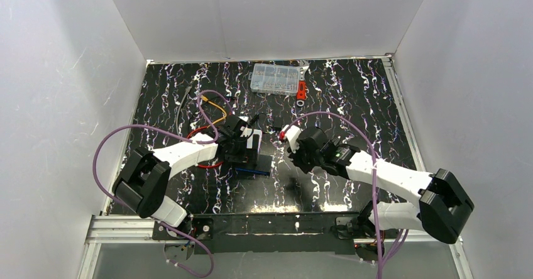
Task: Insert the plug into the switch port
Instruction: Insert the connector into the switch port.
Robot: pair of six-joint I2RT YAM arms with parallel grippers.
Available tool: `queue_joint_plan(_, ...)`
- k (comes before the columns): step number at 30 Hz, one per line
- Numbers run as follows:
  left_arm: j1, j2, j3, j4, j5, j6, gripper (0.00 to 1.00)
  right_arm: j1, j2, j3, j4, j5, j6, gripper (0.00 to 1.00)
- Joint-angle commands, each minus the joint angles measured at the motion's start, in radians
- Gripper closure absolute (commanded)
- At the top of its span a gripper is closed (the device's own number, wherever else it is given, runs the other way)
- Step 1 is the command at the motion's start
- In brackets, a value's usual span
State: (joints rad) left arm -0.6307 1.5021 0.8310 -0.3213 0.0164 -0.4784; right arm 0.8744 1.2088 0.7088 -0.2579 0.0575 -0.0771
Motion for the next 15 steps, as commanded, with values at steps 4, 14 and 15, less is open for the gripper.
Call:
queue_joint_plan(4, 0.005, 0.005, -0.021, 0.022, 0.047, 0.025, 0.03, -0.003, 0.078, 0.07, 0.006, -0.168, 0.052, 0.99)
queue_joint_plan(14, 0.003, -0.008, -0.04, 0.047, 0.077, 0.03, 0.04, -0.003, 0.14, 0.041, 0.129, -0.187, 0.179, 0.99)
queue_joint_plan(15, 0.001, -0.009, -0.042, 0.049, 0.081, 0.031, 0.04, -0.003, 0.141, 0.025, 0.155, -0.188, 0.19, 0.99)
